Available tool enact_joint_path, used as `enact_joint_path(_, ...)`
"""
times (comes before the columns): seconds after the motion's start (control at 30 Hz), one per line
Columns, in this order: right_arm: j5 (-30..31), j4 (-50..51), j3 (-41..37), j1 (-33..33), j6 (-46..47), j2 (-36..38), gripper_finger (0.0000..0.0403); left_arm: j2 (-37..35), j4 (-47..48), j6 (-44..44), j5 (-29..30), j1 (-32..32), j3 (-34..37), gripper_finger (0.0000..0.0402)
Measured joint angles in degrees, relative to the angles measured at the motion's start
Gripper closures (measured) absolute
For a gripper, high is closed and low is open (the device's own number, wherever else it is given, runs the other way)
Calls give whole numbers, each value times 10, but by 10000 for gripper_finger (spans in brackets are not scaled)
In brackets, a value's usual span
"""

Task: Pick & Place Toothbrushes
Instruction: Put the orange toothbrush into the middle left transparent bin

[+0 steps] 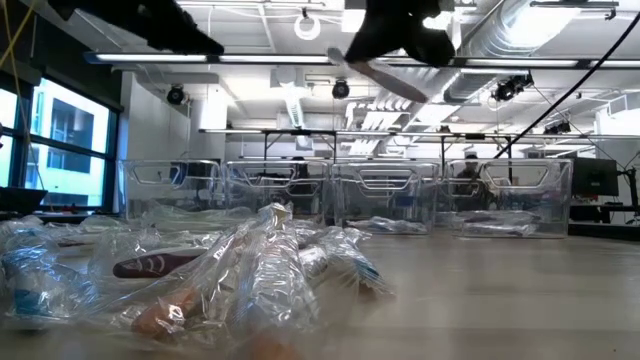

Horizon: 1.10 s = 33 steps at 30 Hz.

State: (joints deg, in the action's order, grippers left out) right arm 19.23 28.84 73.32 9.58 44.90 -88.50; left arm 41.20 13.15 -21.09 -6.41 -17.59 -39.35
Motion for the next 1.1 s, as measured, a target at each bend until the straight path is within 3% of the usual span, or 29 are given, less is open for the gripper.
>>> enact_joint_path(0.23,-31,-80,0,-48,-153,21,399,59,-92,17,-1,0,0,402)
enact_joint_path(0.4,-82,-107,0,-80,-209,20,399,121,-184,16,-11,0,0,395)
enact_joint_path(0.63,-111,-156,0,-101,-273,20,399,189,-315,29,-72,0,0,326)
enact_joint_path(0.8,-123,-225,0,-105,-333,20,399,227,-370,109,-99,0,0,278)
enact_joint_path(1.1,-118,-276,0,-117,-413,20,399,281,-451,135,-182,0,0,266)
